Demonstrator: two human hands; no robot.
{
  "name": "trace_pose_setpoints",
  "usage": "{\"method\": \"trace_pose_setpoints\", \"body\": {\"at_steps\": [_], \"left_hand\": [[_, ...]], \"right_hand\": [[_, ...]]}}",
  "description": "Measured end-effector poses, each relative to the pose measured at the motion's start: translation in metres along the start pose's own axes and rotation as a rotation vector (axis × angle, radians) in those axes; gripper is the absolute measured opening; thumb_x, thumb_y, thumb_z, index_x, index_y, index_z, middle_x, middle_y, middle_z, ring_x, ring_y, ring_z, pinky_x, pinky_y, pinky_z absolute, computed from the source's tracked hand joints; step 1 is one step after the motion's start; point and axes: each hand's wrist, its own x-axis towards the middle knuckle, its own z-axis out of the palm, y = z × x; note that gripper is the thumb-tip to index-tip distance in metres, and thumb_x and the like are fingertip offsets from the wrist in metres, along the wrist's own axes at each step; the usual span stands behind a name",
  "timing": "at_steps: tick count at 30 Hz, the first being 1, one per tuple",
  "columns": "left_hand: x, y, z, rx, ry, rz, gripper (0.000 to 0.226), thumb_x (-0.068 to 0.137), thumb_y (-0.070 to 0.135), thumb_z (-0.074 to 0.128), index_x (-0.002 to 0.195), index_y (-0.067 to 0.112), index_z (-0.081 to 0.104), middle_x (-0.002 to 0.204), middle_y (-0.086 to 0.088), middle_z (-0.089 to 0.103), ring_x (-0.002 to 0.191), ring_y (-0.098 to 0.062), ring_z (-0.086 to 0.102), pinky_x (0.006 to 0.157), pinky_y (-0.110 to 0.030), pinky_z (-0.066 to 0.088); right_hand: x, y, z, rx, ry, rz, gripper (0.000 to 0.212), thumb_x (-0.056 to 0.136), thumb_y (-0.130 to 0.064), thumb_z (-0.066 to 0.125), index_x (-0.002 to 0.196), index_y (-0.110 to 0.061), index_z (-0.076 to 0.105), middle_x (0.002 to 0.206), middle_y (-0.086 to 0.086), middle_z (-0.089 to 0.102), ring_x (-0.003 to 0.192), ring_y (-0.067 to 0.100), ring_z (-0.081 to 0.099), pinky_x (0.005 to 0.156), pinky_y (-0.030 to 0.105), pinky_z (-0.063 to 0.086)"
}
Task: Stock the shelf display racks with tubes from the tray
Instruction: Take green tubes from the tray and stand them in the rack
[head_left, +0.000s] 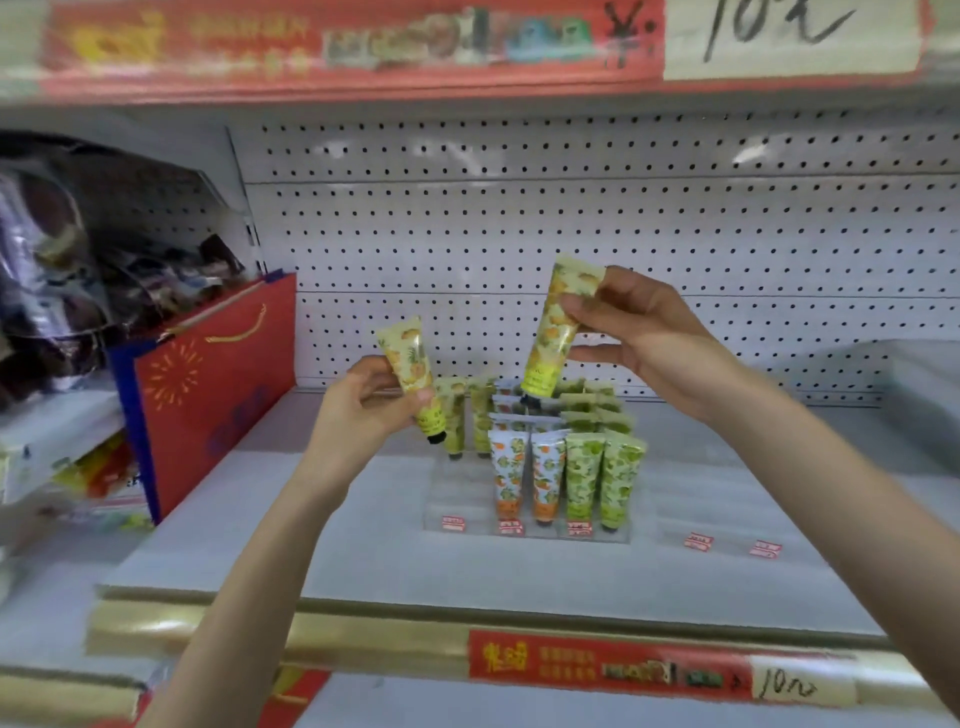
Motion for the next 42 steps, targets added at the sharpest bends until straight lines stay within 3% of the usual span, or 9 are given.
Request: {"method": "trace_pose_setpoints", "body": {"at_steps": [4,9,14,18,23,29,33,38,42], "left_hand": [[0.022,-0.025,-0.006,0.07,-0.103,0.002,0.019,0.075,0.009,0.075,0.09,0.014,0.064,0.093,0.0,0.07,0.088,-0.009,0.064,0.084,-0.032,0.053],[0.041,-0.055,-0.003,0.136,-0.185,0.004,0.022,0.071,0.005,0.077,0.087,0.01,0.063,0.084,0.0,0.068,0.07,0.006,0.06,0.069,-0.01,0.047],[0.057,-0.08,-0.001,0.194,-0.184,-0.051,0.027,0.068,0.006,0.08,0.091,0.008,0.065,0.089,-0.006,0.069,0.079,-0.014,0.063,0.07,-0.016,0.048],[0.062,-0.089,0.001,0.212,-0.194,-0.072,0.03,0.067,0.007,0.08,0.091,0.014,0.064,0.084,-0.001,0.068,0.077,-0.015,0.064,0.07,-0.018,0.05],[0.061,-0.092,0.004,0.215,-0.245,-0.067,0.027,0.069,0.006,0.078,0.091,0.014,0.065,0.081,0.003,0.066,0.074,-0.012,0.063,0.063,-0.011,0.047],[0.062,-0.096,0.006,0.22,-0.272,-0.054,0.025,0.068,0.001,0.078,0.088,0.008,0.065,0.08,-0.004,0.065,0.071,-0.015,0.06,0.059,-0.01,0.044],[0.062,-0.099,0.006,0.23,-0.284,-0.039,0.027,0.067,0.001,0.078,0.091,0.003,0.066,0.08,-0.005,0.066,0.072,-0.016,0.062,0.06,-0.012,0.046],[0.061,-0.098,0.005,0.218,-0.311,-0.028,0.027,0.068,-0.001,0.077,0.092,0.003,0.066,0.079,-0.004,0.065,0.067,-0.012,0.061,0.059,-0.008,0.046],[0.061,-0.096,0.005,0.213,-0.326,-0.02,0.025,0.069,-0.002,0.077,0.089,0.007,0.065,0.076,0.001,0.064,0.067,-0.011,0.061,0.059,-0.007,0.046]], "right_hand": [[0.023,0.006,0.035,-0.188,0.006,-0.039,0.017,0.088,-0.011,0.062,0.104,-0.005,0.06,0.095,0.008,0.061,0.087,0.014,0.064,0.076,0.026,0.057],[0.047,0.025,0.064,-0.521,-0.019,-0.022,0.021,0.085,-0.017,0.067,0.098,-0.002,0.06,0.095,0.009,0.065,0.083,0.017,0.065,0.076,0.019,0.05],[0.059,0.045,0.075,-0.72,-0.051,0.059,0.016,0.083,-0.019,0.07,0.094,-0.015,0.06,0.099,0.005,0.065,0.086,0.019,0.068,0.078,0.027,0.049],[0.063,0.054,0.081,-0.775,-0.083,0.091,0.015,0.082,-0.015,0.071,0.091,-0.014,0.058,0.1,0.003,0.063,0.083,0.022,0.067,0.066,0.02,0.046],[0.07,0.064,0.082,-0.985,-0.188,0.117,0.017,0.079,-0.023,0.073,0.085,-0.025,0.057,0.087,-0.008,0.063,0.083,0.017,0.062,0.079,0.029,0.047],[0.076,0.07,0.079,-1.22,-0.189,0.135,0.018,0.082,-0.034,0.069,0.093,-0.024,0.058,0.095,-0.004,0.063,0.093,0.014,0.054,0.111,0.043,0.007],[0.08,0.067,0.08,-1.273,-0.222,0.153,0.019,0.081,-0.035,0.069,0.092,-0.024,0.058,0.082,-0.011,0.054,0.089,0.014,0.05,0.109,0.043,0.013],[0.081,0.067,0.08,-1.282,-0.254,0.16,0.02,0.079,-0.036,0.071,0.09,-0.023,0.06,0.103,0.001,0.064,0.102,0.017,0.056,0.095,0.035,0.018],[0.079,0.066,0.082,-1.303,-0.289,0.18,0.019,0.079,-0.038,0.072,0.082,-0.026,0.058,0.084,-0.005,0.065,0.095,0.016,0.059,0.094,0.036,0.021]]}}
